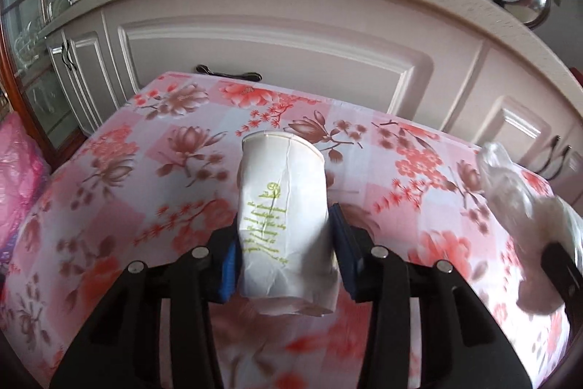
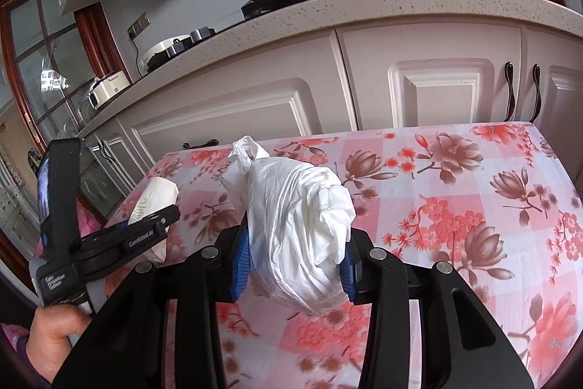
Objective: Collect trash
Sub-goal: 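Carry the paper cup and plastic bag over the pink bin with both tools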
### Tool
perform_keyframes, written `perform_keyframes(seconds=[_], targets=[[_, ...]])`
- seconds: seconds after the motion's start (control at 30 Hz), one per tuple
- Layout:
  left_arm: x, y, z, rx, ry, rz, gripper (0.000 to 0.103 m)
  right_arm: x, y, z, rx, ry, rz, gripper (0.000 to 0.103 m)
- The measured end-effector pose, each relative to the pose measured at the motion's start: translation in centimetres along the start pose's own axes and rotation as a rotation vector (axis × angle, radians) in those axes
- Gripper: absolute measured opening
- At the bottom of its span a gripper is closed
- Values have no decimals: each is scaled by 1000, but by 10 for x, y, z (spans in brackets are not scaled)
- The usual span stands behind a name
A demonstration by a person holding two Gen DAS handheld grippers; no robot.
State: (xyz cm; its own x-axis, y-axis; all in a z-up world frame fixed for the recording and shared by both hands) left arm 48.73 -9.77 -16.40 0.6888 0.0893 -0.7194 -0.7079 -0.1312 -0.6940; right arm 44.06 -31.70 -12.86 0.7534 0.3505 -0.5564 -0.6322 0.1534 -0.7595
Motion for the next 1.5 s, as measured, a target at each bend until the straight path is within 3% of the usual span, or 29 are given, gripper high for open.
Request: perform_keyframes(seconds=[0.3, 0.57, 0.93, 1.2, 1.5], targets=[[-92, 29, 22, 29, 44, -101, 43, -46, 6, 42, -62, 16, -45, 39], [-180, 54, 41, 109, 98, -261, 43, -92, 22, 75, -117, 56, -76, 39], [-240, 81, 86, 133, 152, -339, 43, -132, 51, 136, -184, 48, -114, 39], [-264, 97, 142, 102, 111, -388, 43, -129, 64, 210, -292, -30, -115, 39], [-276, 103, 226, 46, -22, -439, 44, -100, 69, 296, -387, -179, -120, 39]])
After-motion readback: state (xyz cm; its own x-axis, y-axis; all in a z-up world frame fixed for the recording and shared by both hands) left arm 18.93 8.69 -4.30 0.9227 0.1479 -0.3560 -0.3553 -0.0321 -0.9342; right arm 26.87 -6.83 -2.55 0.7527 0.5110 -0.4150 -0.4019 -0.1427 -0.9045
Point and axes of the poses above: each gripper's, at about its wrist camera, not at the fingertips, and x roughly the way its jaws point, z to its left, y to its underside, the point moved 4 cm from there along x, roughly the way its jaws point, and after that the axes turned 3 degrees about -y, right-handed, at the moved point
